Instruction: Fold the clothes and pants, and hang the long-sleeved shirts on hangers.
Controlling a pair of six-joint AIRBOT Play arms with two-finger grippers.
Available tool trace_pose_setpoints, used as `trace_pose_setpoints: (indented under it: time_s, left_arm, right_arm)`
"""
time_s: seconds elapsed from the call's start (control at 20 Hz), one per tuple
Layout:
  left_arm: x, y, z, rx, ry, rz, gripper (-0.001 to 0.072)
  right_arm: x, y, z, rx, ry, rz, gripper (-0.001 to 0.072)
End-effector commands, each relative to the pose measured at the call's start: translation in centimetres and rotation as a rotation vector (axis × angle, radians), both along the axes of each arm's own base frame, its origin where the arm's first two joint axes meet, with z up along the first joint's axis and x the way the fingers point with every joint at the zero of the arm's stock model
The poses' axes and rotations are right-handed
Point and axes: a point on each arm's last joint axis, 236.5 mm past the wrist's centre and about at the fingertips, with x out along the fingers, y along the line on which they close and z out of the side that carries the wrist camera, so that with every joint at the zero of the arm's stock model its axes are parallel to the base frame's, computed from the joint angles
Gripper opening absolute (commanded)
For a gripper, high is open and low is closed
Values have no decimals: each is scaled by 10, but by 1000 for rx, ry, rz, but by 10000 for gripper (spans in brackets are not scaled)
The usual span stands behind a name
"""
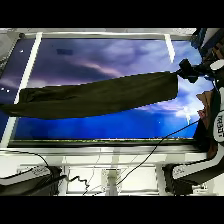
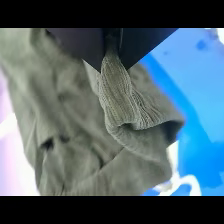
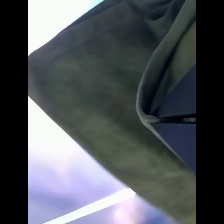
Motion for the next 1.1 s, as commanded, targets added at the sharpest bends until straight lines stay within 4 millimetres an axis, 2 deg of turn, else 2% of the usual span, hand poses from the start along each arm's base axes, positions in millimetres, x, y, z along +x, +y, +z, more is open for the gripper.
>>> trace_pose_setpoints:
  time_s: [0.0,0.1,0.25,0.45,0.55,0.6,0.65,0.7,0.75,0.85,0.95,1.0,1.05]
  left_arm:
    - [46,4,-18,-48,-59,92,46]
    - [66,1,-28,-84,-100,111,46]
    - [89,7,-27,-109,-181,168,47]
    - [103,13,-26,-84,-222,195,48]
    - [111,10,-27,-67,-234,191,48]
    - [115,8,-28,-61,-238,188,67]
    - [119,4,-29,-53,-239,172,250]
    - [121,1,-30,-30,-242,139,548]
    - [123,-1,-29,-6,-247,107,693]
    - [122,-2,-24,3,-253,97,694]
    - [118,1,-8,39,-276,78,693]
    - [111,0,1,75,-277,27,693]
    - [96,0,6,114,-244,-29,683]
  right_arm:
    - [32,-15,-13,78,-35,-161,15]
    - [50,-24,-15,83,-94,-228,15]
    - [74,-31,-12,111,-194,-309,15]
    - [95,-12,-30,95,-241,-313,16]
    - [102,-4,-31,76,-269,-308,16]
    - [104,-6,-29,68,-282,-312,17]
    - [104,-7,-28,68,-284,-314,76]
    - [104,-6,-29,69,-280,-311,389]
    - [102,-4,-30,71,-272,-306,705]
    - [99,0,-29,73,-254,-287,716]
    - [95,5,-28,82,-222,-259,715]
    - [92,8,-26,86,-199,-234,715]
    - [89,10,-23,70,-182,-195,715]
